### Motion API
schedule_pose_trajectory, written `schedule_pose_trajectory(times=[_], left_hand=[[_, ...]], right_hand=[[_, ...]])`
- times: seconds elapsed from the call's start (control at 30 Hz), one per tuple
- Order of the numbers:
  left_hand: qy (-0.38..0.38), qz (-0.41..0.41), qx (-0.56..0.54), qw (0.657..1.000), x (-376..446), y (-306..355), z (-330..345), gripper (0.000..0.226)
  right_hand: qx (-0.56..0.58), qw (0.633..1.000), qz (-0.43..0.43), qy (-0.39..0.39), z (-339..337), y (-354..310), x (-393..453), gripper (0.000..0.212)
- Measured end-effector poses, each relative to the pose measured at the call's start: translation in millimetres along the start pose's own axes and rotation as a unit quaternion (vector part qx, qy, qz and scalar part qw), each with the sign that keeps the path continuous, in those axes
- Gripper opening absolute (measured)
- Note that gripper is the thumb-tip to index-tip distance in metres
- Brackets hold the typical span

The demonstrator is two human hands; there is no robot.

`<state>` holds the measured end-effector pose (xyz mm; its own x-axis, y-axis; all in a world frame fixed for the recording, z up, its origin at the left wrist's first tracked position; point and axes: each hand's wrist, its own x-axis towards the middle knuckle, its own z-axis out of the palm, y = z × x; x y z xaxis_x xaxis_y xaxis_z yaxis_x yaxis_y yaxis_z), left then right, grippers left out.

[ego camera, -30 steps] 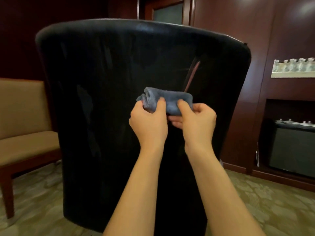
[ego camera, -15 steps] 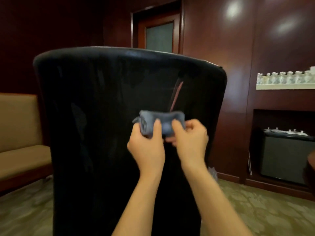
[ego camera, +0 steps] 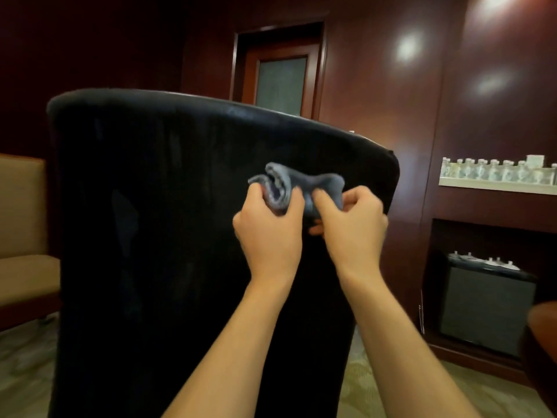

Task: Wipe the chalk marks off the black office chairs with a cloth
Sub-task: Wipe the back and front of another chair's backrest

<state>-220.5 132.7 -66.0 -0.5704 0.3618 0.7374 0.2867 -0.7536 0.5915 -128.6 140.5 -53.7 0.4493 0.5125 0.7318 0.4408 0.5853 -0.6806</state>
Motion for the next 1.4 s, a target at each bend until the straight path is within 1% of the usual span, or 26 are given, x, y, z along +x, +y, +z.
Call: schedule_pose_trajectory(times=[0.07,0.13,0.17,0.23,0.3,0.4,0.47,0.57,0.63,0.73,0.77,0.83,0.93,1.0,1.07,1.17,1.3,1.4], left_hand=[[0.001,-0.039,0.039,0.998,-19.8,-21.7,-7.7,0.037],[-0.014,-0.061,0.023,0.998,-30.2,-30.3,-11.7,0.030],[-0.020,-0.052,0.017,0.998,-26.8,-25.9,-11.0,0.027],[-0.006,0.009,0.020,1.000,-5.4,-7.8,-4.8,0.024],[0.002,0.046,0.007,0.999,19.1,16.4,1.5,0.020],[-0.014,0.076,0.013,0.997,34.0,32.6,4.8,0.018],[-0.026,0.078,0.014,0.997,26.8,25.1,1.5,0.018],[-0.022,0.033,0.042,0.998,3.8,-6.2,-10.8,0.022],[-0.016,-0.005,0.071,0.997,-15.1,-30.4,-20.3,0.023],[-0.025,-0.045,0.067,0.996,-29.1,-43.2,-26.4,0.022],[-0.027,-0.038,0.062,0.997,-27.0,-39.9,-24.9,0.023],[-0.024,0.002,0.045,0.999,-14.8,-24.2,-17.3,0.023],[-0.022,0.064,-0.009,0.998,9.6,10.7,-2.1,0.021],[-0.023,0.078,-0.024,0.996,18.8,22.8,5.6,0.019],[-0.031,0.070,-0.019,0.997,14.9,14.8,8.5,0.019],[-0.033,0.041,0.038,0.998,-14.8,-26.7,-0.6,0.020],[-0.056,-0.028,0.106,0.992,-62.1,-79.4,-26.8,0.019],[-0.083,-0.083,0.105,0.988,-79.0,-90.1,-40.1,0.019]], right_hand=[[-0.034,0.999,0.014,-0.019,0.7,18.0,-21.6,0.034],[-0.041,0.998,0.025,-0.031,-0.6,27.4,-33.8,0.033],[-0.034,0.999,0.016,-0.031,-2.5,24.8,-32.0,0.033],[-0.007,1.000,-0.021,-0.012,-3.4,8.4,-10.3,0.033],[0.018,0.998,-0.053,0.005,-2.8,-16.6,16.4,0.030],[0.033,0.996,-0.082,0.016,0.7,-35.3,27.5,0.026],[0.016,0.997,-0.072,0.013,3.5,-24.1,17.2,0.026],[-0.004,0.999,-0.025,-0.020,9.5,7.9,-8.7,0.032],[-0.041,0.998,0.002,-0.046,12.6,25.3,-28.9,0.035],[-0.055,0.995,0.005,-0.081,12.5,36.3,-46.1,0.030],[-0.050,0.995,-0.011,-0.081,10.6,34.3,-43.6,0.031],[-0.037,0.997,-0.051,-0.051,6.8,25.8,-26.8,0.035],[0.004,0.995,-0.097,0.004,2.1,-1.0,8.6,0.031],[0.004,0.993,-0.121,0.017,1.8,-13.0,20.0,0.028],[-0.020,0.992,-0.127,0.010,5.8,-9.7,14.5,0.028],[-0.082,0.992,-0.099,-0.003,9.7,23.0,-18.0,0.032],[-0.136,0.987,-0.028,-0.079,13.5,74.7,-72.5,0.032],[-0.127,0.985,0.012,-0.115,12.4,90.5,-93.6,0.032]])
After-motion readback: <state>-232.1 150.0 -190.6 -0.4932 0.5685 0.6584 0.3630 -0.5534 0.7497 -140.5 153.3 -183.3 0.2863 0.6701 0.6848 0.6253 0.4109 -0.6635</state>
